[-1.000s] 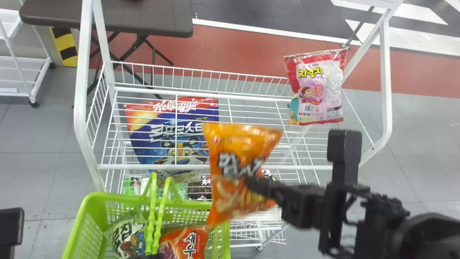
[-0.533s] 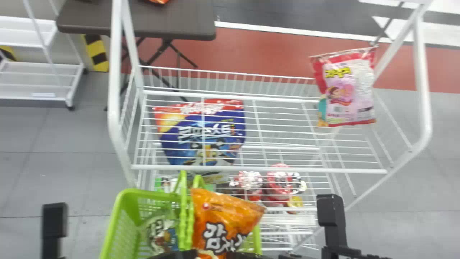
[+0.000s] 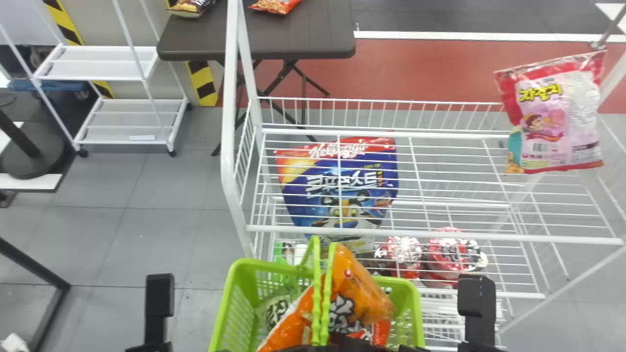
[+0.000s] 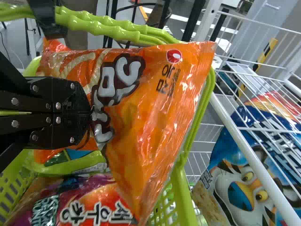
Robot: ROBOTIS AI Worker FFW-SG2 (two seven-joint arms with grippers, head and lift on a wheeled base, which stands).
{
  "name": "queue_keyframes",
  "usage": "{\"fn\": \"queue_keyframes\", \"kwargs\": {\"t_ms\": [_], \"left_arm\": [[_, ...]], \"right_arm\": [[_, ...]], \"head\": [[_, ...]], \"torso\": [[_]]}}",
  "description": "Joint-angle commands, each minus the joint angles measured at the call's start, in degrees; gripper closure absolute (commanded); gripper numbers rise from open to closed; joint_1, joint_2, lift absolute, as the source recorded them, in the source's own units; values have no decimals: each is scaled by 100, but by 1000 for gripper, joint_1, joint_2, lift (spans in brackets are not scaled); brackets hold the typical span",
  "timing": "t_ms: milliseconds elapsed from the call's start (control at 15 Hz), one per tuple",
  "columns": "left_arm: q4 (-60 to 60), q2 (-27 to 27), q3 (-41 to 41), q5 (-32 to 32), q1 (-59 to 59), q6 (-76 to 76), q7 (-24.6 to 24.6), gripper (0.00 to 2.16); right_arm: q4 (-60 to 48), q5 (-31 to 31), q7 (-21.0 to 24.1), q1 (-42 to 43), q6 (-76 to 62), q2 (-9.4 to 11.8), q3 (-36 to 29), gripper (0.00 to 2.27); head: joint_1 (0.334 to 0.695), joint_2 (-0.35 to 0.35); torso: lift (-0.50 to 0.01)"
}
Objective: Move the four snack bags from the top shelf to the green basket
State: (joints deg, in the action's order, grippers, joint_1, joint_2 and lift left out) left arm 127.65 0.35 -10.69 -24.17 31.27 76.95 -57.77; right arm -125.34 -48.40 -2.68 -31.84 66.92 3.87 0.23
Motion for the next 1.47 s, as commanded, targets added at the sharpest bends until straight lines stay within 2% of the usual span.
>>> {"fn": "queue_keyframes", "kwargs": {"t_ms": [0,133,267,533,667,800,933,1133,1267,1400], "left_arm": [[6,0,5,0,11,0,-6,1808],[14,0,-4,0,11,0,-6,1808],[14,0,-4,9,11,0,-6,1808],[32,-9,-4,18,20,0,3,1808],[32,-9,-4,18,20,0,-6,1808],[41,-9,14,18,46,0,-15,1808],[41,-9,40,18,55,0,-15,1808],[41,-9,93,26,55,0,-6,1808],[41,9,119,26,55,0,-6,1808],[41,26,128,26,46,0,-6,1808]], "right_arm": [[132,173,118,248,529,35,126,1504],[89,191,189,363,1249,35,21,-2],[-78,182,180,442,2005,35,-182,-2],[-790,244,101,257,1777,26,-647,53],[-1054,674,101,196,1144,26,-735,53],[-1019,1518,101,187,-667,26,-665,49],[-623,2239,118,486,-2477,44,-647,33],[-26,3346,294,1382,-3005,35,-718,36],[669,4647,734,2024,-3602,0,-586,36],[1389,5482,1199,2534,-3901,-53,-603,36]], "head": [[695,63],[695,71],[695,72],[695,29],[695,-35],[695,-86],[695,-175],[695,-270],[695,-333],[695,-350]], "torso": [[0],[0],[0],[0],[0],[0],[0],[0],[0],[0]]}}
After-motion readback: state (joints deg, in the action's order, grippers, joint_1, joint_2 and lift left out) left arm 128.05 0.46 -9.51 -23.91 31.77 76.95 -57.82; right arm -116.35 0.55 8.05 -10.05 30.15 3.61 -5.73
